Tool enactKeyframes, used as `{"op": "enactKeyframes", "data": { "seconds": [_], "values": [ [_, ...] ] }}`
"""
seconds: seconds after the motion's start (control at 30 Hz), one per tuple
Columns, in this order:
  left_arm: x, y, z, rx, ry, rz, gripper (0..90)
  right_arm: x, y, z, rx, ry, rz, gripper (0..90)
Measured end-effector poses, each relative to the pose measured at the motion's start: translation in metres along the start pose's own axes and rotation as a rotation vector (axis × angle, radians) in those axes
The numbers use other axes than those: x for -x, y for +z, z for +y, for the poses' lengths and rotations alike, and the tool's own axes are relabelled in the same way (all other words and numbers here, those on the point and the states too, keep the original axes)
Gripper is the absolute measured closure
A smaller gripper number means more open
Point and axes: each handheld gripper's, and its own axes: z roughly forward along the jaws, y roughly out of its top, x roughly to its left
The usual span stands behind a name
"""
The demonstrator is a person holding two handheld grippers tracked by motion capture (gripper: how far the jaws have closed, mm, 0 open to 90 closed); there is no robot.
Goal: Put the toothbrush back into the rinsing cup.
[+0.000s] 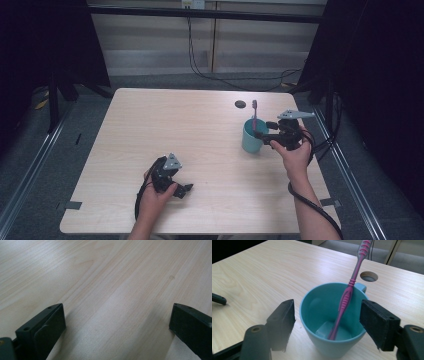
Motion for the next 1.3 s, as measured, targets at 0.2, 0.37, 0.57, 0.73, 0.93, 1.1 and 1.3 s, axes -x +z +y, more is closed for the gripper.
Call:
{"op": "enactKeyframes", "data": {
  "seconds": [0.2, 0.37, 0.57, 0.73, 0.93, 1.1, 1.3],
  "values": [
    [0.000, 0.000, 0.000, -0.001, 0.005, 0.004, 0.3, -0.007, -0.005, 0.002, -0.020, -0.023, 0.014, 24.7],
    [0.000, 0.000, 0.000, -0.001, 0.003, 0.002, 0.2, -0.014, -0.008, 0.003, -0.038, -0.042, 0.029, 22.4],
    [0.000, 0.000, 0.000, -0.001, 0.002, 0.002, 0.3, -0.022, -0.010, 0.003, -0.059, -0.062, 0.052, 21.2],
    [0.000, 0.000, 0.000, -0.001, 0.003, 0.002, 0.2, -0.028, -0.012, 0.003, -0.065, -0.074, 0.069, 21.0],
    [0.000, 0.000, 0.000, 0.000, -0.002, -0.003, 0.3, -0.035, -0.012, 0.002, -0.082, -0.099, 0.082, 20.8],
    [0.000, 0.000, 0.000, -0.002, 0.005, 0.004, 0.3, -0.039, -0.014, 0.000, -0.076, -0.099, 0.093, 19.3],
    [0.000, 0.000, 0.000, -0.003, 0.004, 0.002, 0.3, -0.046, -0.013, -0.002, -0.099, -0.113, 0.110, 18.4]
  ]
}}
